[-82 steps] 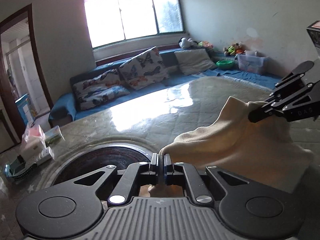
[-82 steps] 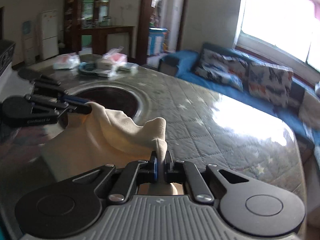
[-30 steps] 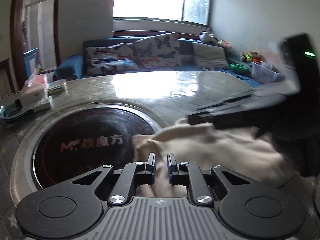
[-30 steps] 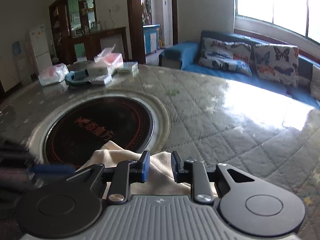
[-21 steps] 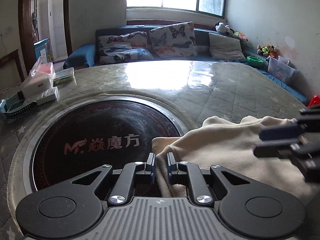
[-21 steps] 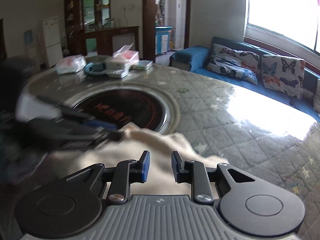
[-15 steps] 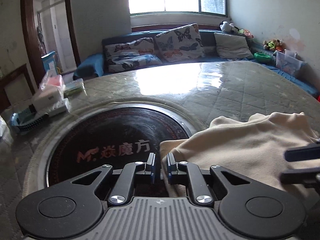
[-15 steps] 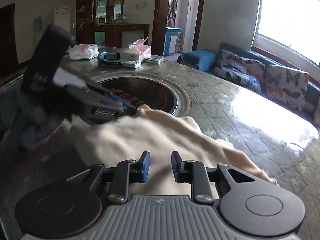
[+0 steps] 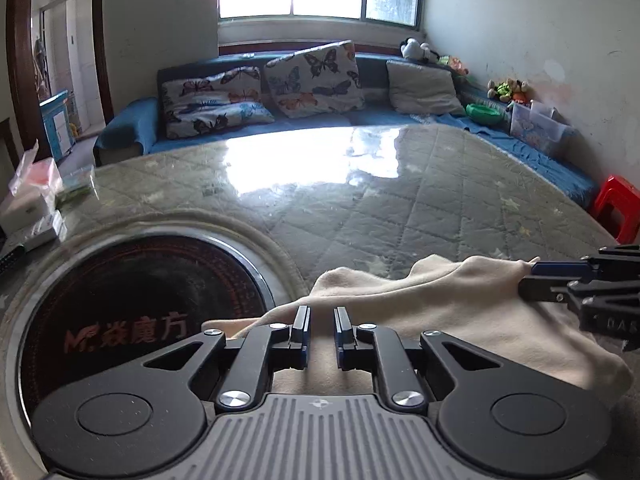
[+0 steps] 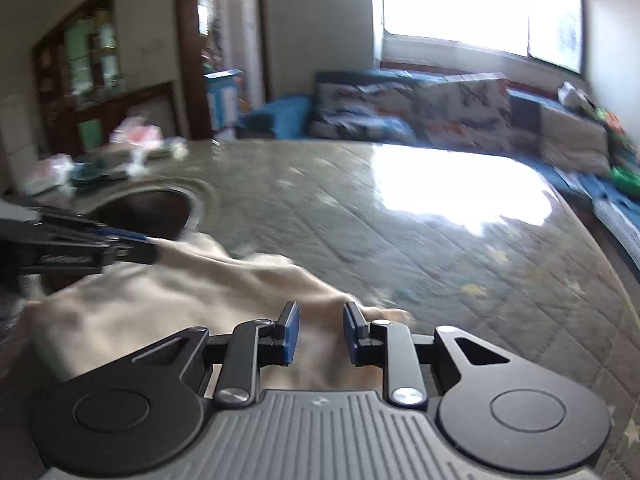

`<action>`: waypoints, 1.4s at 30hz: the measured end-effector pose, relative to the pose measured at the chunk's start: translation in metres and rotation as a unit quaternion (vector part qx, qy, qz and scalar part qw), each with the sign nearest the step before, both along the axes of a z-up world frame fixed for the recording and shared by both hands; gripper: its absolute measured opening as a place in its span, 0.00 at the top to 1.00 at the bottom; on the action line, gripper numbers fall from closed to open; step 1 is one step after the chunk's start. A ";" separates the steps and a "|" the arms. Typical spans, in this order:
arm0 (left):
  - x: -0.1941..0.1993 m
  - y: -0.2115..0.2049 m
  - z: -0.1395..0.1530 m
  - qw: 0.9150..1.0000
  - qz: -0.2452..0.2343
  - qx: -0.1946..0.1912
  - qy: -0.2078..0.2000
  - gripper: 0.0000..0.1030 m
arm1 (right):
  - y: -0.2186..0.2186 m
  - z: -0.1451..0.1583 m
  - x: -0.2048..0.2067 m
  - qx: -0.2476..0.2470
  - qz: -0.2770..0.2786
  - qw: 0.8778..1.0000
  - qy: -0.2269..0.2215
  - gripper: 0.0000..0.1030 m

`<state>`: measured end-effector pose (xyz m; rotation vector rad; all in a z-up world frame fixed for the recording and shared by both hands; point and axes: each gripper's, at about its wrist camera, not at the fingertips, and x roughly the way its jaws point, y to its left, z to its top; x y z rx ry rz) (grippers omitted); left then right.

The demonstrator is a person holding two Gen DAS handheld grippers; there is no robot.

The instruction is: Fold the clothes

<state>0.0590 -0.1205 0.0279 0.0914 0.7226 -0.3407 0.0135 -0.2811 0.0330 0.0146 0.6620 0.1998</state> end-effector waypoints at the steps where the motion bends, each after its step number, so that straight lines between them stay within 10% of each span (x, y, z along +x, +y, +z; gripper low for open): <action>1: 0.002 0.002 -0.002 1.000 0.003 -0.002 0.003 0.86 | -0.006 -0.002 0.002 0.012 -0.007 1.000 0.006 0.77; 18: -0.084 -0.002 0.009 0.997 -0.066 -0.030 -0.033 0.86 | 0.017 0.016 -0.073 0.003 0.073 0.997 -0.029 0.78; 42: -0.112 0.068 -0.001 0.996 0.025 -0.079 -0.020 0.83 | 0.023 0.015 -0.082 -0.012 0.085 0.996 -0.008 0.78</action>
